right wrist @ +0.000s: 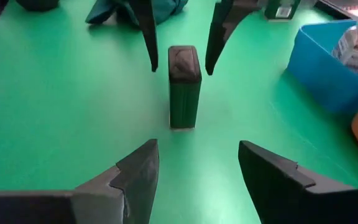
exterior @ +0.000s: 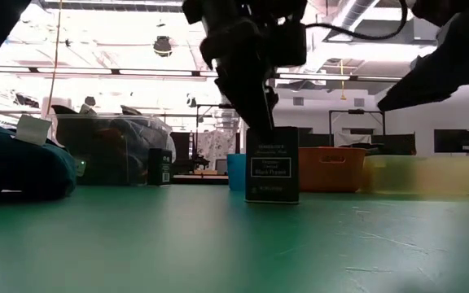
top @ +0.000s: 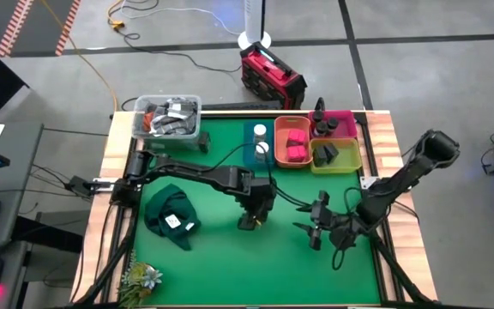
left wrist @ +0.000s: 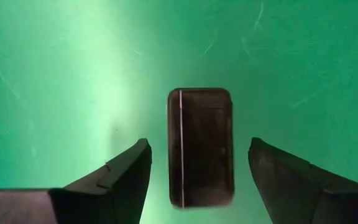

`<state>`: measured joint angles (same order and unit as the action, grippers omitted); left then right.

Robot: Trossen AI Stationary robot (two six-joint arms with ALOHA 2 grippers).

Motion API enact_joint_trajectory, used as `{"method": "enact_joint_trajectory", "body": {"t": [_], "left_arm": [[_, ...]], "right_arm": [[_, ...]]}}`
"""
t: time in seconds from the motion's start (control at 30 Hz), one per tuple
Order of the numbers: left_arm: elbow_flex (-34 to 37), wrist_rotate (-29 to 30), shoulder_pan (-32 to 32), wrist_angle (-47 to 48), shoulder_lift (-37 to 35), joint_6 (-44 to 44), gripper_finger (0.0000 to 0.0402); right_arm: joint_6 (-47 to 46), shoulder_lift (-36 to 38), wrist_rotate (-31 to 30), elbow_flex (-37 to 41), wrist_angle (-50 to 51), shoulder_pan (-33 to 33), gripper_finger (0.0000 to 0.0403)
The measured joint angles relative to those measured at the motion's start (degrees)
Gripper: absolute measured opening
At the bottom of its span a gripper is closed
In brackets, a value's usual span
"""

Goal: Sort spices by type
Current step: Put the black seasoning can into the yellow bin

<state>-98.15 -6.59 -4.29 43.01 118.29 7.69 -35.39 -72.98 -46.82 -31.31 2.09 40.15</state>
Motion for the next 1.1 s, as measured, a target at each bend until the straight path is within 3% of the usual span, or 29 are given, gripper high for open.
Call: {"method": "enact_joint_trajectory", "body": {"t": [0.43,0.6,0.87,1.1], "left_arm": [[0.0,7.6,-2.1,8.3,-6.0,0.8,0.0251],[2.3,15.7,-4.1,8.2,-10.6,0.4,0.0250],[24.1,23.1,-6.0,-10.1,-24.5,-3.5,0.0249],[42.2,24.5,-6.1,-25.4,-39.9,-10.8,0.0249]], "right_arm": [[17.9,-16.6,-4.1,0.0,-31.1,-5.0,0.0249],[22.9,-19.9,0.8,0.0,-38.7,-9.1,0.0251],[26.1,-20.1,11.2,0.0,-41.5,-15.7,0.0268],[26.9,-20.1,17.1,-3.5,-38.1,-18.3,0.0277]]}}
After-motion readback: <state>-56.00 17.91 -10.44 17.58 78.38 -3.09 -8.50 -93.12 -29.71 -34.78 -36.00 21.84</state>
